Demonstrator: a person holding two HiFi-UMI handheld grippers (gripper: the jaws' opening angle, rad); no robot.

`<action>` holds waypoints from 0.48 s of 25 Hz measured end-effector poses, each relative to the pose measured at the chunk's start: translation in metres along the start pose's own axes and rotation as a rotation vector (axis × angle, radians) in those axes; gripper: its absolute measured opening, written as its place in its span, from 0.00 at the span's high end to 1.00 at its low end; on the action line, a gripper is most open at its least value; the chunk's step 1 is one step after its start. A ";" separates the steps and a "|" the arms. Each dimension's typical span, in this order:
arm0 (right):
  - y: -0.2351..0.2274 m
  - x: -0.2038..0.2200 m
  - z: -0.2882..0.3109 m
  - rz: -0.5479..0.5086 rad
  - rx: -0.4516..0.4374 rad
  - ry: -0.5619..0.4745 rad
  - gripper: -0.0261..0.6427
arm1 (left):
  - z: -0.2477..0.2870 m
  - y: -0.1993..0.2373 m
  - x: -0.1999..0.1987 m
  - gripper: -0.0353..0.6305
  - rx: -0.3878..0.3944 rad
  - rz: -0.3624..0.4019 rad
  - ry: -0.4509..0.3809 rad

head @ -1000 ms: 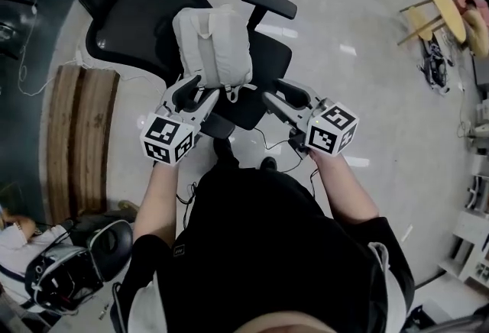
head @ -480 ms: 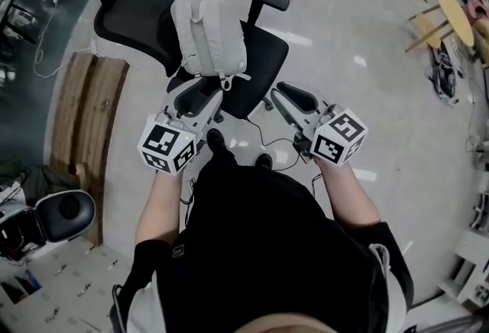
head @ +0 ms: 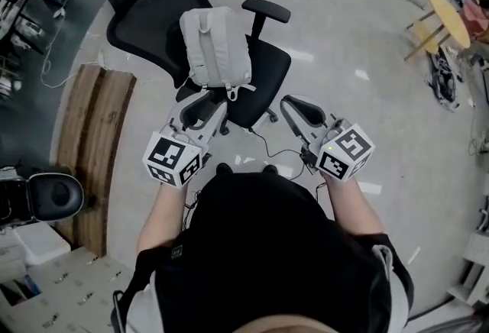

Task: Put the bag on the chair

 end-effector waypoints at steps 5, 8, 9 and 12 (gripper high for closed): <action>0.023 -0.018 0.025 -0.039 -0.020 -0.035 0.90 | -0.026 0.010 -0.010 0.76 0.017 0.001 -0.034; 0.042 -0.029 0.044 -0.056 -0.037 -0.054 0.90 | -0.043 0.020 -0.018 0.76 0.010 0.018 -0.062; 0.047 -0.031 0.050 -0.059 -0.045 -0.059 0.90 | -0.048 0.024 -0.020 0.77 0.005 0.019 -0.071; 0.060 -0.033 0.066 -0.060 -0.065 -0.068 0.91 | -0.060 0.040 -0.023 0.78 -0.022 -0.008 -0.097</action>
Point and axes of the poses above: the fingertips, and each gripper's own axes: z forward along the fingers, y to its left, x out of its underside, the point moved 4 cm from there along -z, backward along the fingers
